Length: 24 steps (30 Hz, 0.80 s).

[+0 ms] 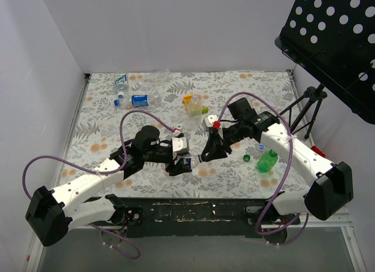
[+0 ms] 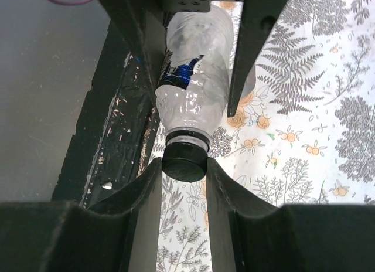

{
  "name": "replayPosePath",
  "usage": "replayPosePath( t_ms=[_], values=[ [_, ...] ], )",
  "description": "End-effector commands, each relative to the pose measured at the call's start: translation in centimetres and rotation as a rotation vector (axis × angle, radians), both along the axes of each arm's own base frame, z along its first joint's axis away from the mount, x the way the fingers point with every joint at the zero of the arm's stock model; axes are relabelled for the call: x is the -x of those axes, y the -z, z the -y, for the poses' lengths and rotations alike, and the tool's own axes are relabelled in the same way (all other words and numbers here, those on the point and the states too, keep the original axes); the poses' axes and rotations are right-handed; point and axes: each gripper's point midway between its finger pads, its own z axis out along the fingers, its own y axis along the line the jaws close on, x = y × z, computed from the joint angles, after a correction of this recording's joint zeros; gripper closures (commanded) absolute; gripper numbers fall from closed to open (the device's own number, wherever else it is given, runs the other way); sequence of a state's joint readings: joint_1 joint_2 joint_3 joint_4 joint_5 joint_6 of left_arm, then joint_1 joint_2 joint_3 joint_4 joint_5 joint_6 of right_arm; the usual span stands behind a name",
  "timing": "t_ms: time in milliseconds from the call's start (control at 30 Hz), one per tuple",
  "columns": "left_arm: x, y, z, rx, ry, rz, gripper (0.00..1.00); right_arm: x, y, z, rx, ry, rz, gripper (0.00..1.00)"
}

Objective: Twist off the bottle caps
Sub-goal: Unscrew the bottle cap from the plastic bottle.

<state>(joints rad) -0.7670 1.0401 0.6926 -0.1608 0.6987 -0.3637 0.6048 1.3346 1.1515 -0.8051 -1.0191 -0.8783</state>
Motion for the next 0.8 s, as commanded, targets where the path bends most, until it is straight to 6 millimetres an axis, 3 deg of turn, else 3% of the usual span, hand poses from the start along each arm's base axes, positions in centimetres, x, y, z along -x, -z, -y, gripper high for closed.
replayPosePath(
  t_ms=[0, 233, 367, 600, 767],
  values=[
    [-1.8, -0.3, -0.4, -0.009, -0.086, 0.07, 1.0, -1.2, -0.4, -0.3, -0.01, 0.121, -0.154, 0.75],
    [-2.7, -0.2, -0.7, -0.026, -0.129, 0.103, 1.0, -2.1, -1.5, 0.2, -0.064, 0.221, -0.323, 0.38],
    [-2.7, 0.0, -0.7, -0.033, -0.13, 0.099, 1.0, -2.0, -1.6, 0.5, -0.084, 0.222, -0.331, 0.42],
    [-3.9, 0.6, -1.9, -0.052, -0.236, 0.12, 1.0, -5.3, 1.7, 1.4, 0.03, 0.404, -0.235, 0.43],
    [-3.9, 0.3, -2.9, -0.007, -0.294, 0.146, 1.0, -6.4, 3.3, 2.3, 0.093, 0.441, -0.147, 0.44]
  ],
)
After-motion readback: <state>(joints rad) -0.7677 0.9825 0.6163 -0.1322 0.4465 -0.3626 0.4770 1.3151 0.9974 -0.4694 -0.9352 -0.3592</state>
